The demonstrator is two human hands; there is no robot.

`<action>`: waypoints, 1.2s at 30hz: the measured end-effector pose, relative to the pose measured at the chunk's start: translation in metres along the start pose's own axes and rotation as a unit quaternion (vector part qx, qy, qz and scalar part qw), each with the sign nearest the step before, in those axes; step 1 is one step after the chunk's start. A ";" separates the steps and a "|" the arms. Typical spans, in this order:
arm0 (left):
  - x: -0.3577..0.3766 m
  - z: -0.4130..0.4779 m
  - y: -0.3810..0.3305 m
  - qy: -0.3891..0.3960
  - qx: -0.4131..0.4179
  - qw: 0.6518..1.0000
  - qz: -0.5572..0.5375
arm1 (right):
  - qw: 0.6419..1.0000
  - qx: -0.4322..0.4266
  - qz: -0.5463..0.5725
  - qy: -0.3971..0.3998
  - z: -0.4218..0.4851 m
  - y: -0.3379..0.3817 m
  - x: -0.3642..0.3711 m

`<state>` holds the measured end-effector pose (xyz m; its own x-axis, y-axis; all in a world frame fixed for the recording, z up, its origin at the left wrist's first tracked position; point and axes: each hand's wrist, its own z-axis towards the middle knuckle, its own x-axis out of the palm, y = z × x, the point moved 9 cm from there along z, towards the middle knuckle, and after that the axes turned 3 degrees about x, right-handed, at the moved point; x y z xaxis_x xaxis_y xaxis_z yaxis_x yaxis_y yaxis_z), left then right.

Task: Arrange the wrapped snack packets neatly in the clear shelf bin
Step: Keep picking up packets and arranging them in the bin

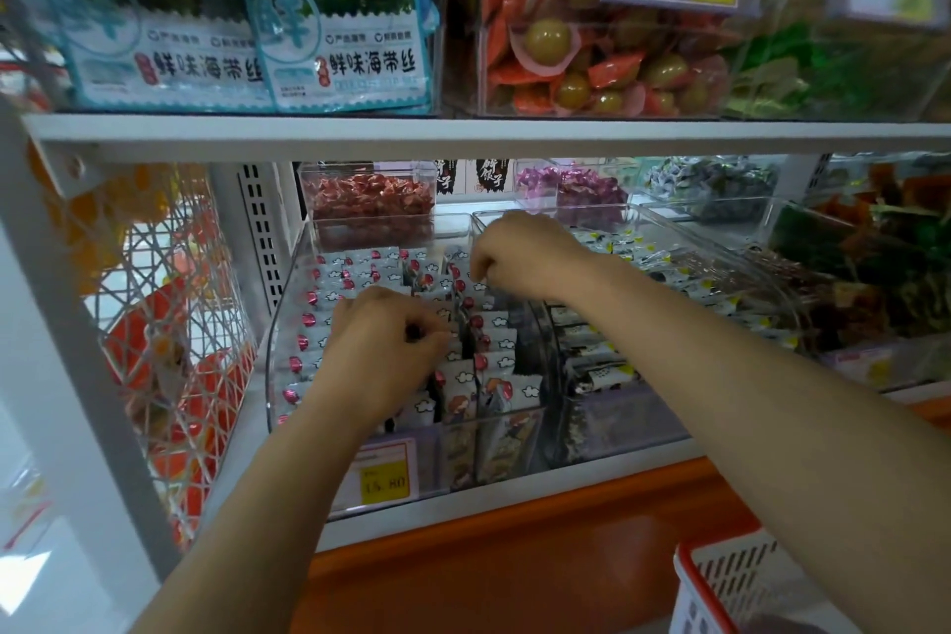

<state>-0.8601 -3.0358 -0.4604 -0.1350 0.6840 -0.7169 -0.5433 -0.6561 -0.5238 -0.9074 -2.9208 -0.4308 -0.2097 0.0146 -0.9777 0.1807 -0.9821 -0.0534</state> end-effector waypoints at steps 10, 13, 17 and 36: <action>-0.002 0.000 0.013 0.013 -0.021 1.000 0.005 | 0.994 -0.028 -0.102 -0.013 0.018 0.015 0.024; -0.004 0.001 0.015 0.011 -0.023 1.000 -0.007 | 0.997 0.006 0.057 -0.055 0.013 0.001 0.006; -0.007 -0.001 0.020 -0.008 -0.058 0.998 -0.039 | 0.960 0.060 0.215 -0.171 -0.014 -0.025 -0.018; 0.009 -0.027 0.023 -0.038 -0.238 0.789 -0.566 | 0.508 0.137 0.841 -0.131 -0.109 -0.033 0.024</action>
<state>-0.8518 -3.0533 -0.4911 0.1542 0.9228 0.3531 0.0183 0.3547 -0.9348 -0.8134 -2.8679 -0.4753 -0.1075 -0.8775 0.4673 0.1826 0.4446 0.8769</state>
